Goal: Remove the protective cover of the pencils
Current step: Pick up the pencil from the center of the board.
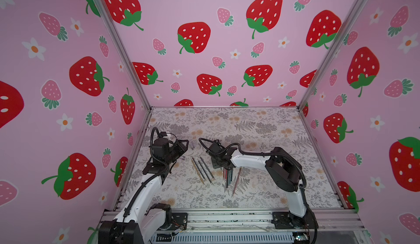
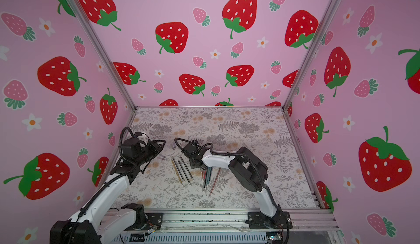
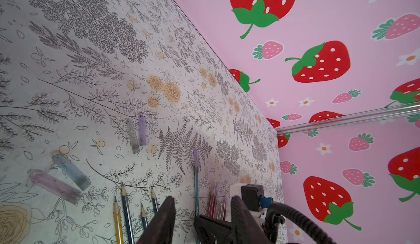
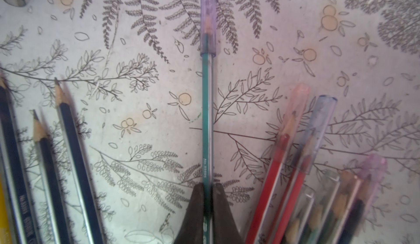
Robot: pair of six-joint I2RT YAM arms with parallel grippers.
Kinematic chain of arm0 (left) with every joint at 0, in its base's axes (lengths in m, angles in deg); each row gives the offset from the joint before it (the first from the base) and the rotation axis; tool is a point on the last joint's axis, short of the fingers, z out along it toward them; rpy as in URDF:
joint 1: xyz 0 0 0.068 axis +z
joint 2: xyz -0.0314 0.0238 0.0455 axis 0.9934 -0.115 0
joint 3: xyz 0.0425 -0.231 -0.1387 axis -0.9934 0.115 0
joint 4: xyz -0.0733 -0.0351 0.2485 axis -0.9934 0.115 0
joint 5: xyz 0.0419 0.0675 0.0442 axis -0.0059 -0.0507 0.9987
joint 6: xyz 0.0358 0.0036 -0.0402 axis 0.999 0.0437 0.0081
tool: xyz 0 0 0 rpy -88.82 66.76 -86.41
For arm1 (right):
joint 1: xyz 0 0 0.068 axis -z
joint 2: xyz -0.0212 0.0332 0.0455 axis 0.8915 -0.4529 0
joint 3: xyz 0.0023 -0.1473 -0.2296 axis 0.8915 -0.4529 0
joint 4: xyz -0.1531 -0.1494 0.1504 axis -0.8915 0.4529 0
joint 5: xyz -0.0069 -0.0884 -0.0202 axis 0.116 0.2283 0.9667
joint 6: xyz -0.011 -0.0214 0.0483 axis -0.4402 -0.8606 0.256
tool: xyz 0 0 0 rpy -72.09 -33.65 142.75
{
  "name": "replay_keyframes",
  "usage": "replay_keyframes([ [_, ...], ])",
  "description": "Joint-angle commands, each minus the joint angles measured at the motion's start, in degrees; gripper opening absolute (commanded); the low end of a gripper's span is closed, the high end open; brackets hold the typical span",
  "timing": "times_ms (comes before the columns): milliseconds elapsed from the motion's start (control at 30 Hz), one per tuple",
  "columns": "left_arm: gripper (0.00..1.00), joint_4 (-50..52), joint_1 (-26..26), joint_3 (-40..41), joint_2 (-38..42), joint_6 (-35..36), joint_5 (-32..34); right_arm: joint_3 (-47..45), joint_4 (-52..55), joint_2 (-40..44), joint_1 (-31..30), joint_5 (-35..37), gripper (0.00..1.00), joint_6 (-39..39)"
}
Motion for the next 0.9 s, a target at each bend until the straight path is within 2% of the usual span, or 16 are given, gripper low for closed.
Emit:
replay_keyframes([
  [0,0.45,-2.27,-0.16,0.44,0.61,1.04,-1.64,0.25,2.17,-2.09,0.33,-1.45,0.05,-0.10],
  [300,0.48,-3.86,-0.34,0.24,-0.30,0.34,-6.08,-0.67,-1.19,3.41,0.25,-3.02,0.00,-2.86],
  [500,0.49,-5.24,-1.49,0.30,-1.46,0.09,-6.55,-5.24,-6.14,9.06,-0.61,-2.66,0.00,-4.69],
  [867,0.50,-7.16,-9.43,-3.06,-8.65,0.06,-4.08,-9.18,-11.05,12.92,-2.60,-2.34,0.00,-6.67],
])
